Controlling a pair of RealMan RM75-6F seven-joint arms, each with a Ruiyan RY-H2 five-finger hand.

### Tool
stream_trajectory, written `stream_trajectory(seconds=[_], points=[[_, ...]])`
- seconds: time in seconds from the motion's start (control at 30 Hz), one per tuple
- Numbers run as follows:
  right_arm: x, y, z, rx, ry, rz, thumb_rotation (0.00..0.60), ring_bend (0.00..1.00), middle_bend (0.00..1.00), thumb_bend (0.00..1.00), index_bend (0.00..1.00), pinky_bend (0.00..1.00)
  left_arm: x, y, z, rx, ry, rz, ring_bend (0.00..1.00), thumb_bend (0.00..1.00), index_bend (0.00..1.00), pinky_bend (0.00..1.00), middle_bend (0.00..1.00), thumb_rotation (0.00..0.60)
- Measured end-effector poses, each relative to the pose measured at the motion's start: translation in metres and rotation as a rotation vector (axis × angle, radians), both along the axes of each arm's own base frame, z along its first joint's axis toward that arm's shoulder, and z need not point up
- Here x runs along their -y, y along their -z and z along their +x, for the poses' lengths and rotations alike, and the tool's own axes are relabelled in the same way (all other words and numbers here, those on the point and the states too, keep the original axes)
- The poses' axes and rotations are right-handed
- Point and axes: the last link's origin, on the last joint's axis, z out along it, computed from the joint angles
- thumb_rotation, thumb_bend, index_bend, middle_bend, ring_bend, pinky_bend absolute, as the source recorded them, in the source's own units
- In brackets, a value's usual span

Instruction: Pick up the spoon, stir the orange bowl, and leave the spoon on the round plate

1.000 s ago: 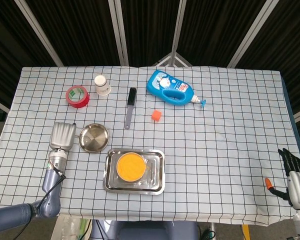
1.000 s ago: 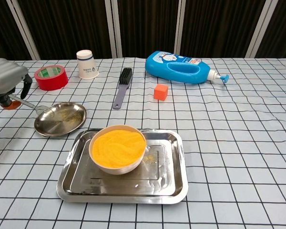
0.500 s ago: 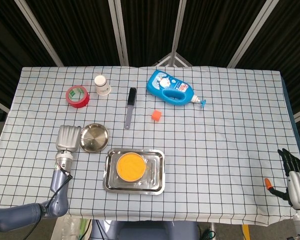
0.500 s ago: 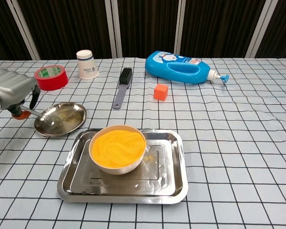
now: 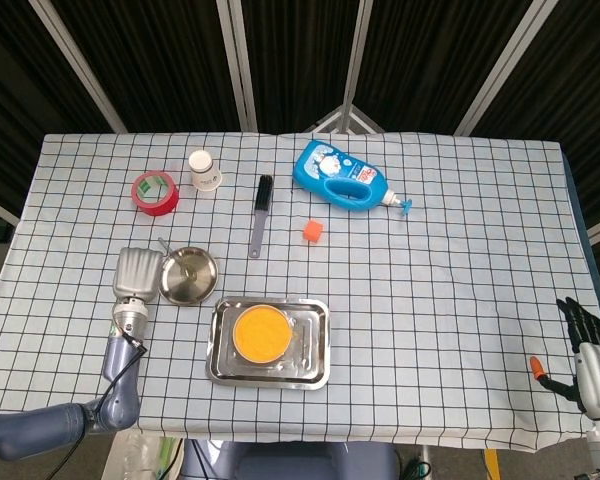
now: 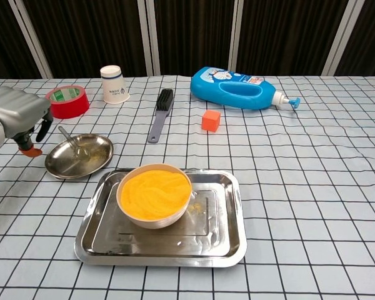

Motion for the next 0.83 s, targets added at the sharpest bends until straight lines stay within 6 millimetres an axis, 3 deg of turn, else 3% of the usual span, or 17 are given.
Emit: stream_trajectory(seconds=[0.23,0.37,0.5,0.67,0.77,0.83], points=[[0.000,-0.001,0.000,-0.003,-0.001,-0.003,0.600,0.00,0.00,0.39,0.00,0.00,0.001,-0.011,-0.002,0.038,-0.010,0.020,0.99,0.30,0.53,1.00,1.00,0.600],[0.000,-0.002,-0.002,-0.004,0.001,-0.004,0.600,0.00,0.00,0.39,0.00,0.00,0.007,-0.021,-0.002,0.094,0.007,0.027,0.92,0.30,0.48,0.95,0.97,0.600],[-0.001,-0.001,-0.002,-0.006,0.001,0.000,0.600,0.00,0.00,0.39,0.00,0.00,0.022,-0.036,-0.004,0.165,0.045,0.036,0.69,0.29,0.32,0.74,0.68,0.600],[-0.001,0.000,-0.001,-0.017,-0.006,0.009,0.600,0.00,0.00,0.39,0.00,0.00,0.062,-0.064,-0.024,0.226,0.081,0.038,0.12,0.21,0.03,0.26,0.09,0.600],[-0.001,0.001,0.001,-0.024,-0.017,0.012,0.600,0.00,0.00,0.39,0.00,0.00,0.097,-0.081,-0.045,0.244,0.061,0.027,0.00,0.18,0.00,0.07,0.00,0.600],[-0.001,0.001,0.001,-0.038,-0.027,0.012,0.600,0.00,0.00,0.39,0.00,0.00,0.119,-0.093,-0.057,0.262,0.034,0.021,0.00,0.17,0.00,0.02,0.00,0.600]])
